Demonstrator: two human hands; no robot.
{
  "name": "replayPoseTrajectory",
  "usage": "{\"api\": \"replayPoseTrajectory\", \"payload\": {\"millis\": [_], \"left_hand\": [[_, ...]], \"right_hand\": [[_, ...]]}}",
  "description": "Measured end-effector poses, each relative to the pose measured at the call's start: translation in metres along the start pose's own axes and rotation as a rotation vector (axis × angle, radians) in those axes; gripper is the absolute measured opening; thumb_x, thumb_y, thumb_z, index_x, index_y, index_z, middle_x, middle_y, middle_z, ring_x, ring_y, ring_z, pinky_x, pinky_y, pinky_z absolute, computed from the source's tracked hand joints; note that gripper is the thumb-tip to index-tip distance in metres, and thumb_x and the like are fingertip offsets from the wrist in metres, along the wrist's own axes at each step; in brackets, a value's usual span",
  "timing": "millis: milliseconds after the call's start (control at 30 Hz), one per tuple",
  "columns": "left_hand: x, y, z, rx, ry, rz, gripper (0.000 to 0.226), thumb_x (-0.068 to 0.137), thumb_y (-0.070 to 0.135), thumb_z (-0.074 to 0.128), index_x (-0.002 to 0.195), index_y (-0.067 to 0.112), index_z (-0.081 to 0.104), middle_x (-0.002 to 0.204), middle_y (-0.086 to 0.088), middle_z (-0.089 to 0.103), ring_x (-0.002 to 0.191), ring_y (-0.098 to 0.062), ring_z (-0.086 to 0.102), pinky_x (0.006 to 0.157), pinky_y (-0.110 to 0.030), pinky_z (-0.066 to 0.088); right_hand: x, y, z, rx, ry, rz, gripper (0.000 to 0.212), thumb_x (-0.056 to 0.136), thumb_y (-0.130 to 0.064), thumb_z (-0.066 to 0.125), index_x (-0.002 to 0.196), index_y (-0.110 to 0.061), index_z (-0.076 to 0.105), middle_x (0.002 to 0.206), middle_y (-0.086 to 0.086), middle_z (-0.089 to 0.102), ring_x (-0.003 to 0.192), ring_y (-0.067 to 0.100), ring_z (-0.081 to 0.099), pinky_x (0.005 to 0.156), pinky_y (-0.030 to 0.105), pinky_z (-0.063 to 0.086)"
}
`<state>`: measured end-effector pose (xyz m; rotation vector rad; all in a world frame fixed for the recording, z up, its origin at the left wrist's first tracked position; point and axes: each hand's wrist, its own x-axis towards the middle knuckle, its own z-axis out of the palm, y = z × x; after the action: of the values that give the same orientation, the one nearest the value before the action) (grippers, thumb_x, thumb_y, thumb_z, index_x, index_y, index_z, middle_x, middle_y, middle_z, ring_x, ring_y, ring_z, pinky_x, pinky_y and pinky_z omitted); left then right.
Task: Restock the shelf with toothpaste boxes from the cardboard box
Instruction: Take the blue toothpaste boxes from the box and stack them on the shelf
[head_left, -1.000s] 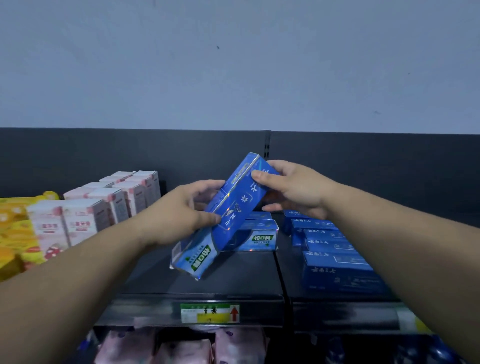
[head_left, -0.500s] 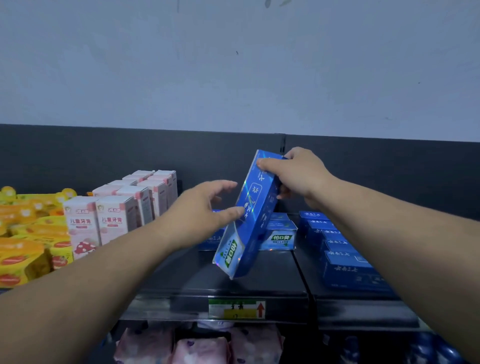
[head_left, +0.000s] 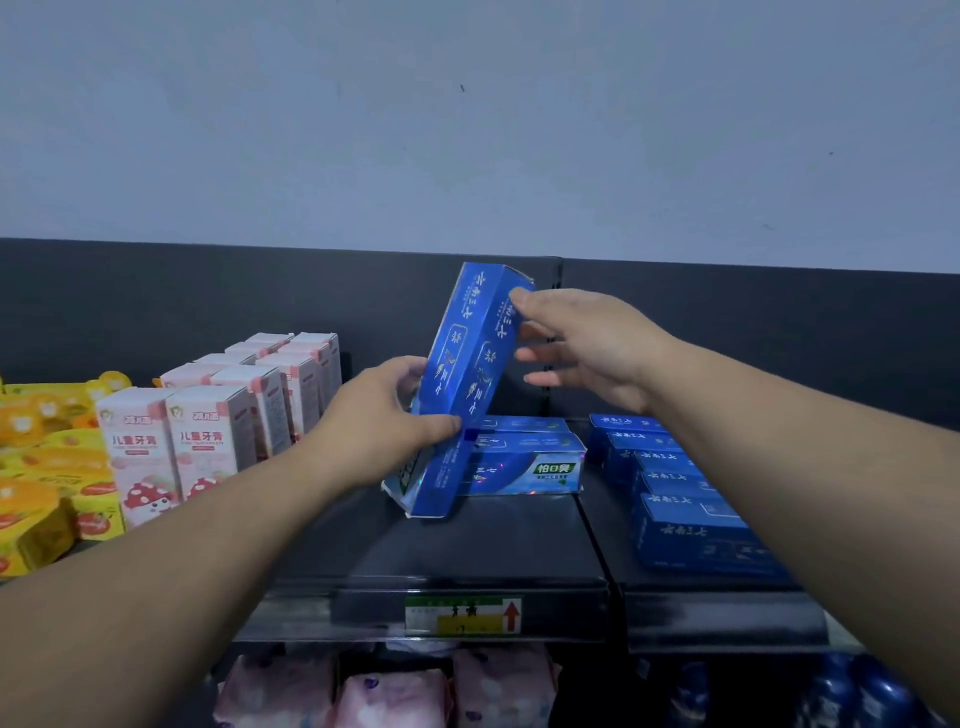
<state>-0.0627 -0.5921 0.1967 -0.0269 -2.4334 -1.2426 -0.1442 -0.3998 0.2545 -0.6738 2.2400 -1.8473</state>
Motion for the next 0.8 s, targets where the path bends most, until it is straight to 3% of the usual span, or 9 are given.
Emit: {"api": "replayPoseTrajectory", "payload": {"millis": [133, 200, 400, 500, 633, 733, 800], "left_hand": [[-0.002, 0.009, 0.006, -0.275, -0.082, -0.066, 0.036, 0.078, 0.007, 0.076, 0.111, 0.018, 0.066, 0.089, 0.005, 0.075, 0.077, -0.013, 0.069, 0.07, -0.025, 0.055], [-0.003, 0.013, 0.007, -0.413, -0.124, -0.114, 0.025, 0.084, 0.0, 0.067, 0.104, 0.015, 0.067, 0.082, 0.002, 0.074, 0.069, -0.01, 0.066, 0.059, -0.021, 0.054], [0.0, -0.003, 0.006, -0.622, -0.433, -0.135, 0.045, 0.083, 0.004, 0.065, 0.127, 0.012, 0.059, 0.121, -0.011, 0.066, 0.108, -0.024, 0.064, 0.093, -0.035, 0.052], [0.0, -0.009, 0.01, -0.688, -0.539, -0.145, 0.049, 0.082, 0.005, 0.062, 0.13, 0.009, 0.056, 0.128, -0.015, 0.061, 0.115, -0.027, 0.059, 0.102, -0.04, 0.046], [0.004, -0.003, 0.008, -0.604, -0.356, -0.108, 0.039, 0.088, 0.012, 0.059, 0.127, 0.012, 0.058, 0.125, -0.011, 0.064, 0.114, -0.024, 0.06, 0.102, -0.039, 0.043], [0.01, 0.011, -0.005, -0.525, -0.094, -0.112, 0.032, 0.096, 0.033, 0.052, 0.123, 0.021, 0.061, 0.122, 0.001, 0.066, 0.113, -0.018, 0.062, 0.098, -0.037, 0.043], [0.011, 0.019, -0.012, -0.469, 0.03, -0.124, 0.032, 0.095, 0.044, 0.048, 0.115, 0.022, 0.063, 0.115, 0.007, 0.067, 0.102, -0.013, 0.064, 0.09, -0.034, 0.048]], "right_hand": [[-0.001, 0.003, -0.006, 0.022, 0.032, -0.025, 0.032, 0.092, -0.039, 0.063, 0.121, -0.026, 0.062, 0.111, -0.003, 0.07, 0.092, 0.015, 0.066, 0.072, 0.03, 0.056], [-0.002, 0.007, -0.007, -0.002, -0.006, -0.003, 0.034, 0.094, -0.04, 0.061, 0.125, -0.027, 0.061, 0.12, 0.0, 0.067, 0.095, 0.015, 0.066, 0.074, 0.031, 0.056], [-0.006, 0.014, 0.001, 0.03, -0.171, 0.018, 0.043, 0.09, -0.039, 0.065, 0.131, -0.033, 0.054, 0.118, -0.007, 0.07, 0.107, 0.019, 0.067, 0.091, 0.037, 0.054], [-0.006, 0.01, 0.007, 0.098, -0.177, -0.04, 0.041, 0.087, -0.028, 0.071, 0.125, -0.031, 0.056, 0.109, 0.002, 0.074, 0.1, 0.022, 0.071, 0.094, 0.043, 0.054], [-0.003, 0.011, 0.016, -0.085, -0.086, -0.13, 0.056, 0.076, -0.021, 0.082, 0.127, -0.029, 0.058, 0.09, 0.002, 0.076, 0.079, 0.017, 0.073, 0.067, 0.032, 0.058], [0.0, 0.021, 0.019, -0.287, -0.055, -0.169, 0.058, 0.068, -0.028, 0.086, 0.121, -0.036, 0.064, 0.09, -0.005, 0.076, 0.082, 0.013, 0.073, 0.083, 0.038, 0.059], [-0.002, 0.024, 0.021, -0.411, -0.056, -0.195, 0.052, 0.068, -0.031, 0.085, 0.116, -0.041, 0.066, 0.087, -0.012, 0.076, 0.082, 0.006, 0.072, 0.086, 0.036, 0.057]]}}
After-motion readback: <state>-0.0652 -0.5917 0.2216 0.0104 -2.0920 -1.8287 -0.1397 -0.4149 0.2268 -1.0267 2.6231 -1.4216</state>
